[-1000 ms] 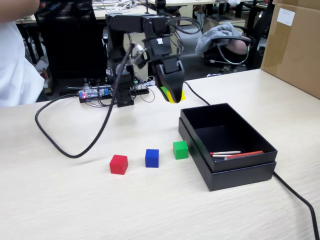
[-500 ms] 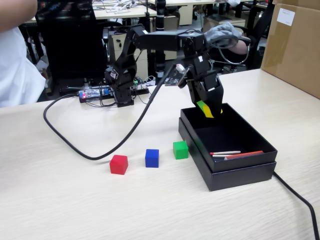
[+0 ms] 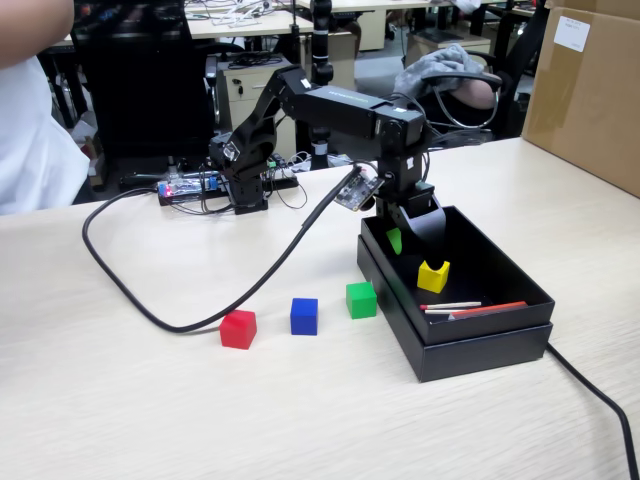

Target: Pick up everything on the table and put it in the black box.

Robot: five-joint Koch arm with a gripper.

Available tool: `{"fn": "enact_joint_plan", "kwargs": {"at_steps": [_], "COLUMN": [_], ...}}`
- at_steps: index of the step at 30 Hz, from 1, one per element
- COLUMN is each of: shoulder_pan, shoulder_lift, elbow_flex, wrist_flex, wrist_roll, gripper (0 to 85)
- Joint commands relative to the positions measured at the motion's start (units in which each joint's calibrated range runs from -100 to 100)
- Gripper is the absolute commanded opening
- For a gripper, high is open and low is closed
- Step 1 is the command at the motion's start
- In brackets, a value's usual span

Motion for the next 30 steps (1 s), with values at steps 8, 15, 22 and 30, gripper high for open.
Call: {"fn": "enact_joint_plan", "kwargs": {"at_steps": [8, 15, 22, 30], "shoulder_pan": [-5.3, -15.4, -22.2, -25.5], "shoulder_lift": [-30.7, -42.0, -38.6, -18.6], "elbow_flex": [2.6, -12.8, -29.2, -22.8], "wrist_flex": [-0.1, 0.0, 4.5, 6.0], "wrist_roll": [0.0, -1.6, -3.5, -3.5], "gripper": [44.4, 49.5, 50.3, 49.6]}}
